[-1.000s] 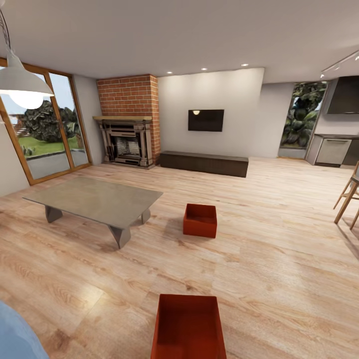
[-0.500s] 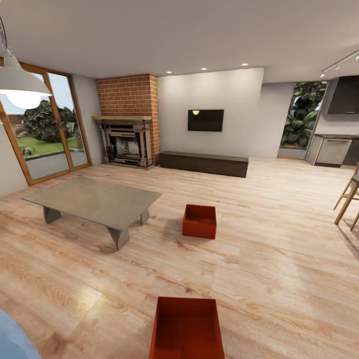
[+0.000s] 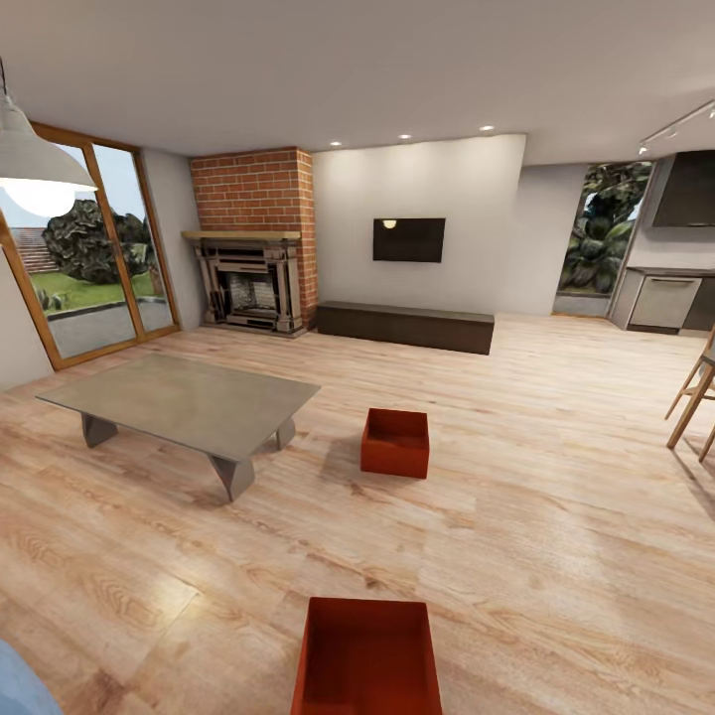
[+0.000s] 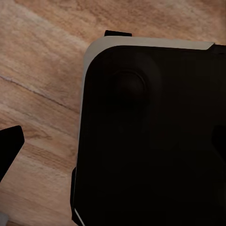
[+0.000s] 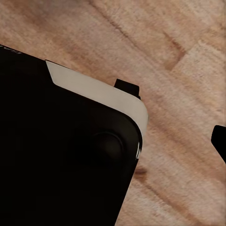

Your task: Move the two storage containers from the living room to the garage. In the garage, place one container on the floor and stack the other container on top of it (either order is fine).

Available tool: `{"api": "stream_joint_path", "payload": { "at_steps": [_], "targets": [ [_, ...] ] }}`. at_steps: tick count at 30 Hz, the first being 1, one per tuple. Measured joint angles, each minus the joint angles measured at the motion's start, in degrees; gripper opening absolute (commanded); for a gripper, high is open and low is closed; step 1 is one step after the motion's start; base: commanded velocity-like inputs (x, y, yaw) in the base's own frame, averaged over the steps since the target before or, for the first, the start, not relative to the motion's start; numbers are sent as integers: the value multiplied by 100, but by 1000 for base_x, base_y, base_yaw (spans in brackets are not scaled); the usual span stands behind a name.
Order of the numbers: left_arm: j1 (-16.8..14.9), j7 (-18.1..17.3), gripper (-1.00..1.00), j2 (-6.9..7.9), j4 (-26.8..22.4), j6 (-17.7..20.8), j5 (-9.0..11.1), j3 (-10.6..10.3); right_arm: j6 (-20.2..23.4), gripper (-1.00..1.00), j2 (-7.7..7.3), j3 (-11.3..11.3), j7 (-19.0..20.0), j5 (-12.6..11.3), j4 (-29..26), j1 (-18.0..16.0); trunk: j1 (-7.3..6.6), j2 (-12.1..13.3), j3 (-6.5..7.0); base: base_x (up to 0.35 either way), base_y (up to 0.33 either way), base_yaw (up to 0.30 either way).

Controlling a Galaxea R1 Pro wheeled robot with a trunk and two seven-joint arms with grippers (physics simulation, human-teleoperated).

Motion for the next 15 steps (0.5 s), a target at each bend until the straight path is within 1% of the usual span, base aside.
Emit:
{"api": "stream_joint_path", "payload": {
  "at_steps": [15],
  "targets": [
    [0, 30, 100, -4, 0, 0, -5, 0, 0, 100, 1, 0, 0, -1, 0, 0, 0, 0, 0, 0, 0, 0]
  ]
}}
